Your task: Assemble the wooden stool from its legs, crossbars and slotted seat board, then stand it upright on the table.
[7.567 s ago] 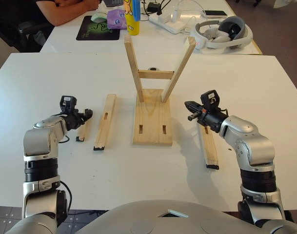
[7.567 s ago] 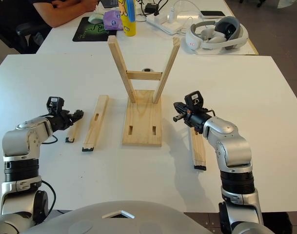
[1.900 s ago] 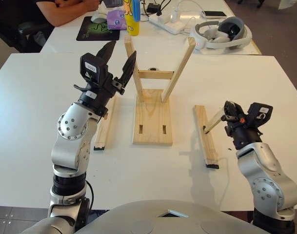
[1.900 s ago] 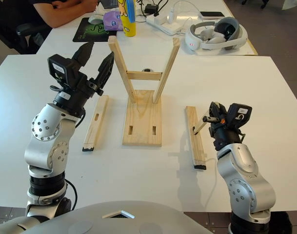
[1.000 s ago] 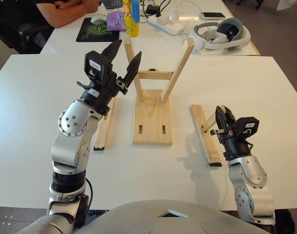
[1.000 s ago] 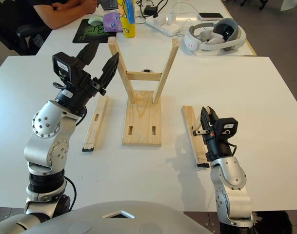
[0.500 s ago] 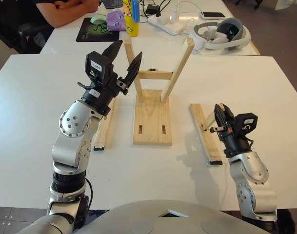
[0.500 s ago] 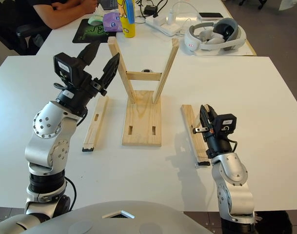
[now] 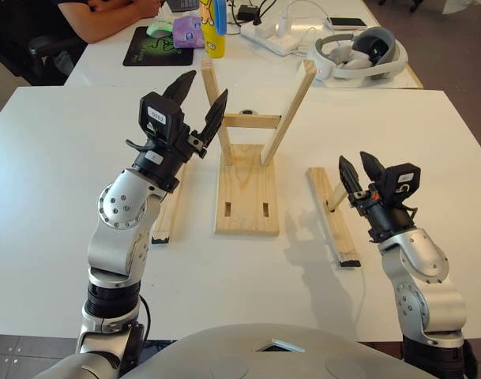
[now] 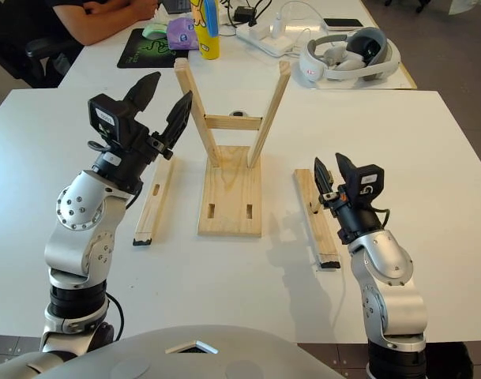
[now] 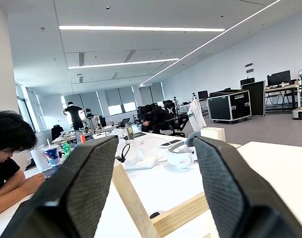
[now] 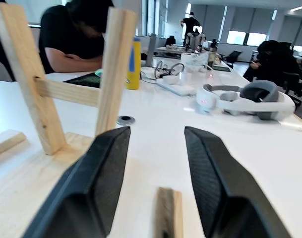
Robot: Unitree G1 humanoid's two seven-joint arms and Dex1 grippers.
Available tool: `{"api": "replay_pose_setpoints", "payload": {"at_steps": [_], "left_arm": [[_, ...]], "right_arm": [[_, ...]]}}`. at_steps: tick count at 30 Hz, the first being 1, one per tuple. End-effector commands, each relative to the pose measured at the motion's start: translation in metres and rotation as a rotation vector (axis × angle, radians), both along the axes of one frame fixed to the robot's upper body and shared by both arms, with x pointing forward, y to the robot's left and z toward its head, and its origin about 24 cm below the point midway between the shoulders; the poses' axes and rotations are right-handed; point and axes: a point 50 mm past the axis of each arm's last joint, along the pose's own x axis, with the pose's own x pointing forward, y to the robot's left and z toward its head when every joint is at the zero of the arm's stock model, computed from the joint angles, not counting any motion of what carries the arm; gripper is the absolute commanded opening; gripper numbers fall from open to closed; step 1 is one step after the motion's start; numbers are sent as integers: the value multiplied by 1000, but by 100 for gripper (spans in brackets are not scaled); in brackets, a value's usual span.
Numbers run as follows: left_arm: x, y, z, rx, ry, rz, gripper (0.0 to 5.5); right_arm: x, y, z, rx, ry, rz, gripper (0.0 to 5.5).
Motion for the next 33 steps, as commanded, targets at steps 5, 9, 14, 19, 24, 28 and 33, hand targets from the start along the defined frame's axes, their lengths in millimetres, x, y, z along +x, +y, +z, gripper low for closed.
{"api": "replay_pose_setpoints", "payload": {"at_steps": [5,9,14,19,24,28,33], "left_arm": [[-1,-5,-7,-38,3,59,282],[3,-9,-9,-45,21,58,282],[6,-9,-7,-37,22,55,282],[5,-7,-11,-38,39,67,282],[6,-9,-11,-41,40,57,282],[7,-8,-10,-40,37,58,282],[7,-9,-10,-36,38,48,282]], "right_arm": [[53,3,54,24,-107,49,145],[69,-2,47,-51,-52,28,86],[56,-9,23,-51,52,3,18],[48,-4,19,-31,64,19,1],[52,-2,30,-38,7,8,1],[52,-1,51,-82,-106,-1,1],[43,-1,12,-142,66,-5,1]]}}
